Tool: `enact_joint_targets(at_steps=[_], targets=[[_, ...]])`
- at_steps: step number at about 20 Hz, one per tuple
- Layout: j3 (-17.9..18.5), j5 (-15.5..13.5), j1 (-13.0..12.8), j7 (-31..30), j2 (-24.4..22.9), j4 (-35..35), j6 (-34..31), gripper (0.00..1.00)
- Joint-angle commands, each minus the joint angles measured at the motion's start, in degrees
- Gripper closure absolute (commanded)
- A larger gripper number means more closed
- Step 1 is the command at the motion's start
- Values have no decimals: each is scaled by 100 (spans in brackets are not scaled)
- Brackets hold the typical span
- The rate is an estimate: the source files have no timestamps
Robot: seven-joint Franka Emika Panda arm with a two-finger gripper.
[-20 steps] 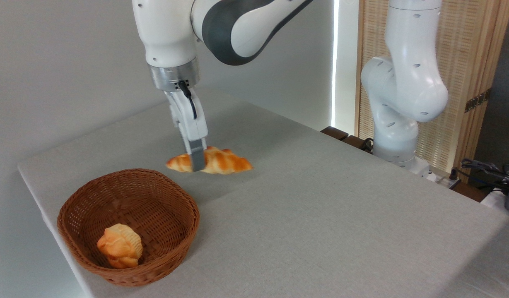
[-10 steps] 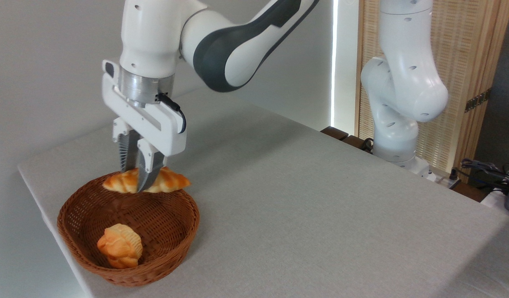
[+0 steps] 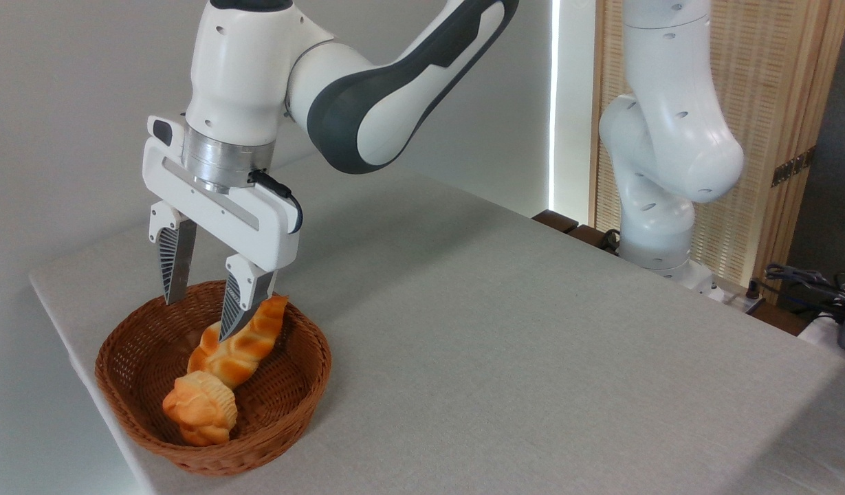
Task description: Put bread into the basket
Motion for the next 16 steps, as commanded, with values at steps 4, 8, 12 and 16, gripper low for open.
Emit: enact_joint_targets(at_steps=[4, 8, 12, 16], targets=[[40, 189, -44, -40, -22, 103, -13, 0], [119, 847, -9, 125, -303, 112, -828, 0], [225, 1279, -9, 258, -593, 130, -1637, 0], [409, 1482, -9, 844, -1032, 252, -2410, 0]])
